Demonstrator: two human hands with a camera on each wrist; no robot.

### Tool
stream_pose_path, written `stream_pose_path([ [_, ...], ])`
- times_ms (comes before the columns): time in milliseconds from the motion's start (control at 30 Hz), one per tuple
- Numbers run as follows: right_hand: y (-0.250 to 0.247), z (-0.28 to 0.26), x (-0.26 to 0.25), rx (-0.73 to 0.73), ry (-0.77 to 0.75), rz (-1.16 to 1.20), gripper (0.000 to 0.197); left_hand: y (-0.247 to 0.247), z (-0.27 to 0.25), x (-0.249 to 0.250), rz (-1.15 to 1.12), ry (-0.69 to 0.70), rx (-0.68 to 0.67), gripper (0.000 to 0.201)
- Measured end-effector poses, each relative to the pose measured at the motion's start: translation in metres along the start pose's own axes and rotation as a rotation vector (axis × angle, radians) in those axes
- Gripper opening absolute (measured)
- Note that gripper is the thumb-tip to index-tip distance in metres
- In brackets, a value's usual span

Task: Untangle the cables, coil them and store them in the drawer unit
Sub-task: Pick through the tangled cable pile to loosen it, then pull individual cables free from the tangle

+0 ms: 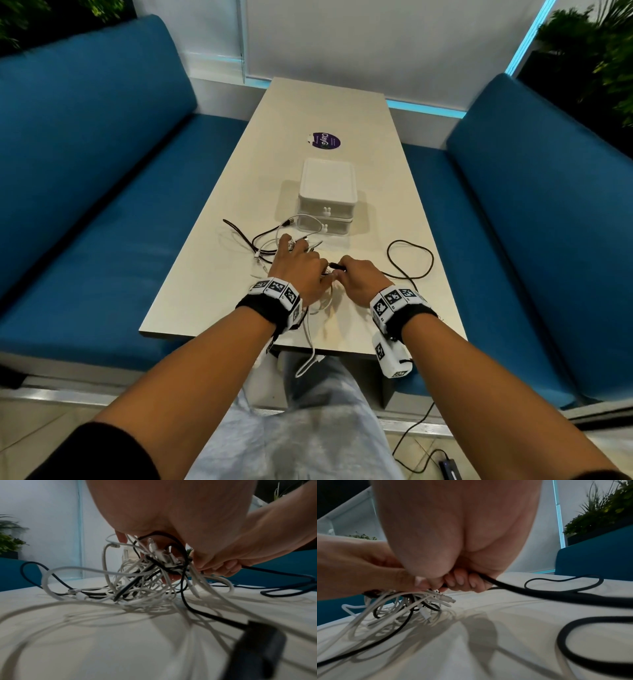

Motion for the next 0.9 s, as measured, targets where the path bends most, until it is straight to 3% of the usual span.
stream_pose_path([
  [400,-0.043,-0.005,0.03,0.007,0.062,-0.118,0.026,-0.003,-0.001,-0.008,0.065,-0.02,-0.028,0.036],
  [500,-0.066,-0.019,0.077,0.055,0.188,-0.206,0.026,-0.002,-0.008,-0.031,0.049,-0.073,-0.054,0.031],
  [633,-0.091,-0.051,0.138,0.132,0.419,-0.142,0.029,0.012,-0.016,-0.061,-0.008,-0.101,-0.071,0.023],
  [900,-0.054,-0.041,0.091,0.073,0.401,-0.338,0.023,0.013,-0.007,-0.049,-0.038,-0.107,-0.062,0.026],
])
Point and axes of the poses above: each hand's wrist, its own z-axis towards the middle knuckle, its own y-axis out of the palm, x = y × z, the point moved 6 cm from there along z, towards the middle knuckle, and after that the axes turned 2 degrees about -y, right-handed, at the moved point
